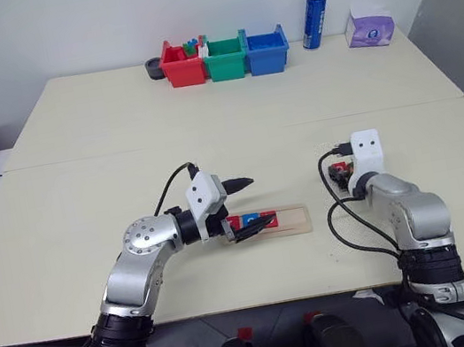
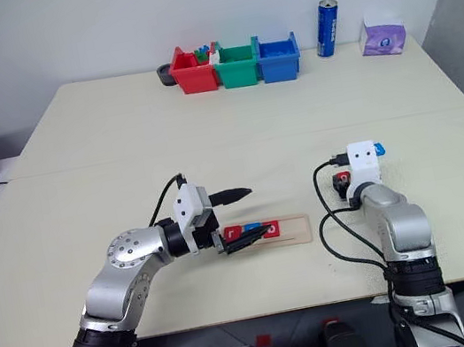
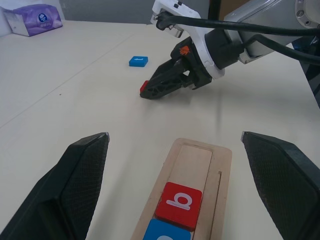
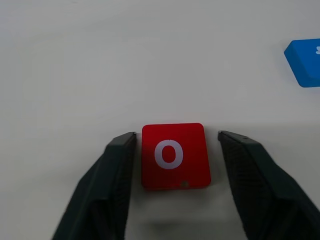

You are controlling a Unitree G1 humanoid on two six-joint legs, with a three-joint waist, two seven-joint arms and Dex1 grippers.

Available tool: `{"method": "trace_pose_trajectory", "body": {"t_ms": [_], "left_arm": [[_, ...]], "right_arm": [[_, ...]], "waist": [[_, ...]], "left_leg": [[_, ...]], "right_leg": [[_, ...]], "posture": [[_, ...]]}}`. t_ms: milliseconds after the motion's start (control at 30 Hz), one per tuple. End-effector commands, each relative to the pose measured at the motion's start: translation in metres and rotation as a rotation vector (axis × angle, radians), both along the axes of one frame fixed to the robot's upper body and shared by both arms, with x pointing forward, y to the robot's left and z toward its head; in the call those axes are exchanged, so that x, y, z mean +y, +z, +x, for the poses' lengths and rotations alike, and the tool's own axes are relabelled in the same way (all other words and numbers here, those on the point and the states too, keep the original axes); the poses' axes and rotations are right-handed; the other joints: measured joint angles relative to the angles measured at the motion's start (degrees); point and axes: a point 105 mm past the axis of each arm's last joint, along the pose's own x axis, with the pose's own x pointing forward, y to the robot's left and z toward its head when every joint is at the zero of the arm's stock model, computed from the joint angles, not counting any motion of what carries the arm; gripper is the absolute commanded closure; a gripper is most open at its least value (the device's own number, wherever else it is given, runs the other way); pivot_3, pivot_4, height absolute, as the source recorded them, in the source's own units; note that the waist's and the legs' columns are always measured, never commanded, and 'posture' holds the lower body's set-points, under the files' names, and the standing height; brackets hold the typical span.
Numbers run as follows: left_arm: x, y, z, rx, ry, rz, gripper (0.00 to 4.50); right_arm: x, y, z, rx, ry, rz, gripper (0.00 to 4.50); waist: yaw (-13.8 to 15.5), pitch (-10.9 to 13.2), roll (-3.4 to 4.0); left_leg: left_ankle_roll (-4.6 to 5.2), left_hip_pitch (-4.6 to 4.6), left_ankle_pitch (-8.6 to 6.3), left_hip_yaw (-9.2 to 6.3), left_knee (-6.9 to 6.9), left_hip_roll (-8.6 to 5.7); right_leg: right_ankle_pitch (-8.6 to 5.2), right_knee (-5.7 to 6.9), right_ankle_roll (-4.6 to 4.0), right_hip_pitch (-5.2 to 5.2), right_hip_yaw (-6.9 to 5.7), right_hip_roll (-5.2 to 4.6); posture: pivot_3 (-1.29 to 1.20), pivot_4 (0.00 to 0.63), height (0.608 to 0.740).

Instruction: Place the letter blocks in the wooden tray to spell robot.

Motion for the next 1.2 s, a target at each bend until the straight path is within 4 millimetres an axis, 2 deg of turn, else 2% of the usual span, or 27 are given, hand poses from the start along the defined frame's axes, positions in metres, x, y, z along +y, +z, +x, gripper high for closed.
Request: {"method": "trace_pose_trajectory", "body": {"t_ms": [33,100,233,333,433,833,1033,1133,1200], "left_arm": [[-0.002,0.013,0.0,-0.049,-0.013,-0.012,0.0],[-0.003,0.013,-0.002,-0.049,-0.02,-0.01,0.0],[-0.005,0.009,-0.012,-0.039,-0.08,0.003,0.0],[-0.005,0.006,-0.022,-0.023,-0.138,0.018,0.0],[-0.005,0.004,-0.024,-0.02,-0.158,0.03,0.0],[-0.006,-0.001,-0.022,-0.026,-0.176,0.042,0.0],[-0.006,0.0,-0.02,-0.04,-0.168,0.037,0.0],[-0.007,-0.001,-0.02,-0.039,-0.171,0.036,0.0],[-0.007,-0.001,-0.02,-0.039,-0.173,0.036,0.0]], "right_arm": [[0.001,0.002,-0.004,0.002,0.001,0.0,2.96],[0.001,0.004,-0.009,0.012,0.012,-0.012,3.05],[-0.001,0.007,-0.035,0.065,0.029,-0.017,3.05],[0.008,0.005,-0.061,0.13,0.094,-0.021,3.05],[0.02,0.002,-0.081,0.185,0.146,-0.01,3.05],[0.026,-0.002,-0.084,0.24,0.174,0.002,3.05],[0.024,0.011,-0.079,0.173,0.193,0.016,1.0],[0.018,0.027,-0.075,0.107,0.17,0.03,0.02],[0.01,0.049,-0.067,0.027,0.149,0.024,0.02]], "waist": [[0.0,0.0,0.0],[0.0,0.0,0.0],[0.07,0.0,0.0],[0.05,0.0,0.01],[0.02,0.0,0.01],[-0.05,0.0,0.01],[-0.04,0.0,0.01],[-0.03,0.0,0.01],[-0.09,0.0,0.01]], "left_leg": [[0.0,0.0,0.0,0.0,0.0,0.0],[0.0,0.0,0.0,0.01,0.0,0.0],[0.0,-0.06,0.0,-0.03,-0.03,0.03],[0.0,-0.08,0.0,-0.08,-0.06,0.05],[0.0,-0.07,0.0,-0.11,-0.05,0.04],[0.0,0.02,0.0,-0.05,-0.04,-0.01],[0.0,0.01,0.0,-0.04,-0.03,-0.01],[0.0,0.0,0.0,-0.04,-0.03,-0.02],[0.0,-0.02,0.0,-0.04,-0.04,-0.02]], "right_leg": [[0.0,0.0,0.0,0.0,0.0,0.0],[0.0,0.0,0.0,0.0,0.0,0.0],[-0.01,-0.05,0.01,0.0,0.0,0.01],[-0.04,-0.05,0.03,-0.01,0.01,0.0],[-0.04,-0.04,0.03,-0.02,0.0,0.01],[-0.12,-0.05,0.17,-0.02,-0.02,0.19],[-0.13,-0.05,0.18,-0.02,-0.01,0.19],[-0.13,-0.06,0.18,-0.02,-0.02,0.19],[-0.13,-0.05,0.18,-0.07,0.01,0.19]], "posture": [[0.0,0.15,0.74],[0.0,0.15,0.74],[0.0,0.15,0.74],[0.0,0.15,0.74],[0.0,0.15,0.74],[0.0,0.15,0.74],[0.0,0.15,0.74],[0.0,0.15,0.74],[0.0,0.15,0.74]]}}
